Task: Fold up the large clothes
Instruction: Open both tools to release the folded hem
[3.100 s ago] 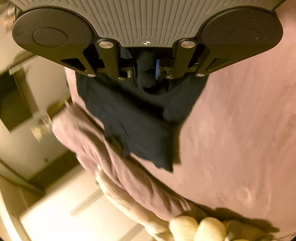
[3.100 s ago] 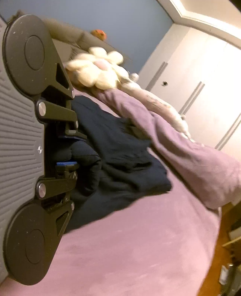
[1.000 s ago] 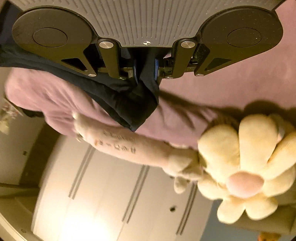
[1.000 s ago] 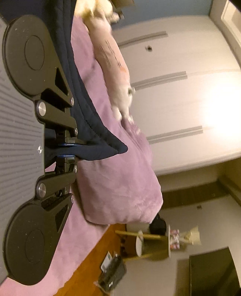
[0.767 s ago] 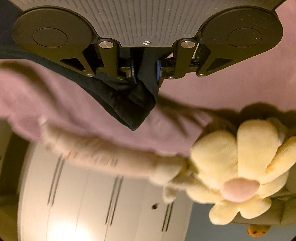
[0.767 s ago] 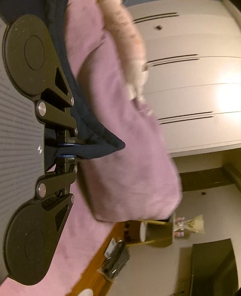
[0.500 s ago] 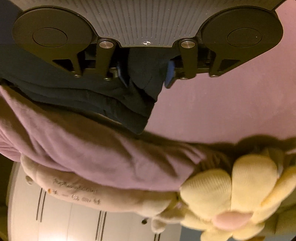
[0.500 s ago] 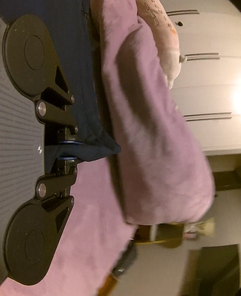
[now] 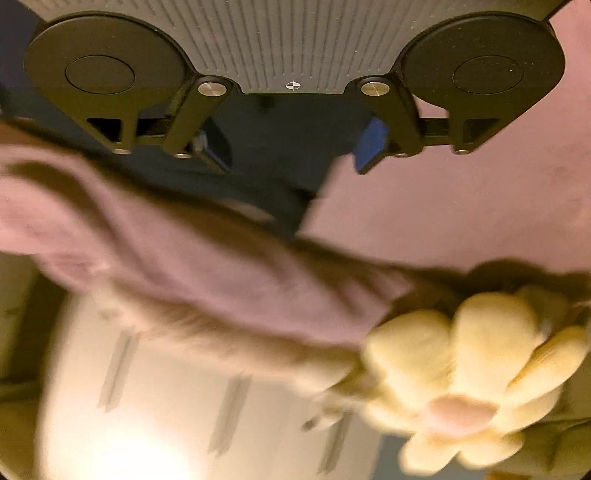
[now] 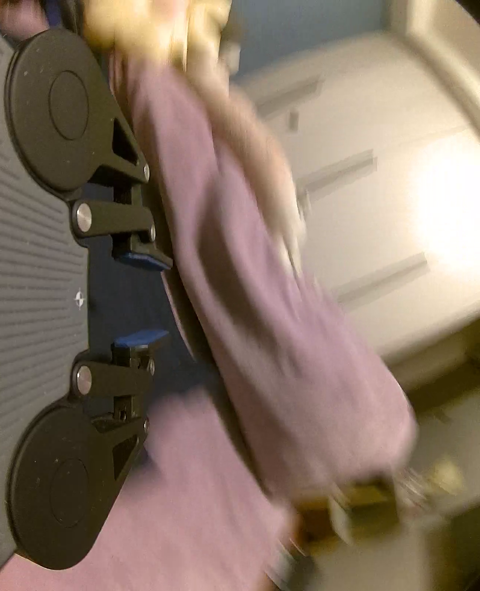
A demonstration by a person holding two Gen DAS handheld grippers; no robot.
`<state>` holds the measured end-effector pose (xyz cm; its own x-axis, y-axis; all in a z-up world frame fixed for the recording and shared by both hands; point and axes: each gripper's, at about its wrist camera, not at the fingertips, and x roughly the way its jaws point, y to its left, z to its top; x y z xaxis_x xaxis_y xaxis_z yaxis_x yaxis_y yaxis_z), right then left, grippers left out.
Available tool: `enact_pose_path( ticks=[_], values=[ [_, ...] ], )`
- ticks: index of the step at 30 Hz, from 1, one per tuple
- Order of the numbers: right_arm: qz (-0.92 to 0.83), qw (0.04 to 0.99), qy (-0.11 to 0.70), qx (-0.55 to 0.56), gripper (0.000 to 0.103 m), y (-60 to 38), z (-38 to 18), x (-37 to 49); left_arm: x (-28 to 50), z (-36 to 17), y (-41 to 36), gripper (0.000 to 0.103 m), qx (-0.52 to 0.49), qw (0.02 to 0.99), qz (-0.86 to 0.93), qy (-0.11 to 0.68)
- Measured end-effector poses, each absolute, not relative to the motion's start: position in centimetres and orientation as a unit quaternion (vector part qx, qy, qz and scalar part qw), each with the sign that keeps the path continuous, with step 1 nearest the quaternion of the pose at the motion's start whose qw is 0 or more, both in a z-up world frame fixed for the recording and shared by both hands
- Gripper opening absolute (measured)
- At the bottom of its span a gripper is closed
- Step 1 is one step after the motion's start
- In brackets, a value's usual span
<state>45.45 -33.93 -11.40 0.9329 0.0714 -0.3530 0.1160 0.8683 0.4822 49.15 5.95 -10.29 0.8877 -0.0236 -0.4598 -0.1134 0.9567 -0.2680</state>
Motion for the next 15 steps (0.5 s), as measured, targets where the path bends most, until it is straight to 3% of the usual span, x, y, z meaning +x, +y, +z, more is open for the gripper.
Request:
enact_pose_path(
  ticks=[3, 5, 9, 10, 15],
  values=[
    [0.112, 0.895, 0.256, 0.347, 0.037, -28.8, -14.0, 46.0, 47.2, -10.7, 2.7, 0.095, -0.154, 0.961, -0.046, 0.226],
    [0.13, 0.89, 0.277, 0.337, 0.034, -25.8, -15.2, 46.5, 47.3, -11.9, 0.6, 0.095, -0.105, 0.966, -0.029, 0.233],
    [0.08, 0.92, 0.277, 0.265, 0.004, -26.8, -16.1, 46.9, 49.2, -15.0, 1.0, 0.089, -0.06, 0.957, 0.038, 0.282],
    [0.044, 0.927, 0.276, 0.252, 0.0, -28.6, -16.5, 46.7, 49.0, -15.5, 1.4, 0.087, -0.048, 0.96, 0.043, 0.274],
    [-0.017, 0.948, 0.236, 0.215, 0.0, -35.5, -17.2, 42.4, 47.8, -15.7, 2.8, 0.088, 0.006, 0.966, 0.062, 0.252]
  ],
)
